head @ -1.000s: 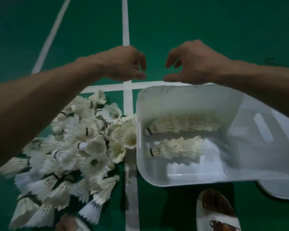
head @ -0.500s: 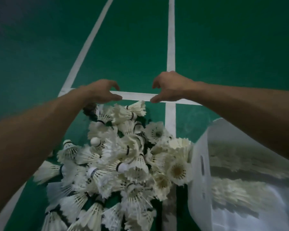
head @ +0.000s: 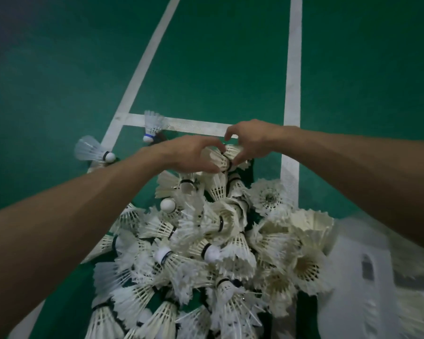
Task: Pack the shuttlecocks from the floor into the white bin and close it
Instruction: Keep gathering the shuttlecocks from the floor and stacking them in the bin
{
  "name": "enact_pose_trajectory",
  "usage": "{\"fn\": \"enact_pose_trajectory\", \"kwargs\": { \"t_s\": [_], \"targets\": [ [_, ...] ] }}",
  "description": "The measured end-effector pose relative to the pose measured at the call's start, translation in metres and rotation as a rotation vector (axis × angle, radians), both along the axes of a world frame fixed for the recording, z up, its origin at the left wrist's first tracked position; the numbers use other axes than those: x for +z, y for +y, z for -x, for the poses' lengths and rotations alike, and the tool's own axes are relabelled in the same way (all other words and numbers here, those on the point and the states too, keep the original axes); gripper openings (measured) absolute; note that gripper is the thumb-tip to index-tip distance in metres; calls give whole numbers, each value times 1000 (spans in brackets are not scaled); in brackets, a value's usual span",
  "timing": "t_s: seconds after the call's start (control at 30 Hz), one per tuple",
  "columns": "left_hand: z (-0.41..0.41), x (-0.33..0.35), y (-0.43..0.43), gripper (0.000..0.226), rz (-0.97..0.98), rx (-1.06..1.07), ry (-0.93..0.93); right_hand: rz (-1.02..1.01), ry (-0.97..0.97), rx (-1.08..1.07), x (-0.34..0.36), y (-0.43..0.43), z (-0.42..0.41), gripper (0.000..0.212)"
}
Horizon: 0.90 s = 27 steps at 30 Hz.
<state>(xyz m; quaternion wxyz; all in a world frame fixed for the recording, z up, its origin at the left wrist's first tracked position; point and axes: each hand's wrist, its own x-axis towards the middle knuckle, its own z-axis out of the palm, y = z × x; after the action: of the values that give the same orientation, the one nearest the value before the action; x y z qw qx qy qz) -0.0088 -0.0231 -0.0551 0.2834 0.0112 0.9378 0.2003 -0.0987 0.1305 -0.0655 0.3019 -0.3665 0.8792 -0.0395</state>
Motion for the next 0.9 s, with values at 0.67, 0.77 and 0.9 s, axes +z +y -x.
{"fn": "enact_pose_trajectory", "kwargs": {
  "t_s": [0.67,0.77,0.9],
  "targets": [
    [-6,126,95,44,-276,111,367,359,305,-392,140,154,-21,58],
    [-15,155,130,45,-385,110,440,410,346,-509,163,202,-38,60],
    [-30,182,184,44,-504,-18,427,419,380,-636,183,268,-65,62]
  ]
}}
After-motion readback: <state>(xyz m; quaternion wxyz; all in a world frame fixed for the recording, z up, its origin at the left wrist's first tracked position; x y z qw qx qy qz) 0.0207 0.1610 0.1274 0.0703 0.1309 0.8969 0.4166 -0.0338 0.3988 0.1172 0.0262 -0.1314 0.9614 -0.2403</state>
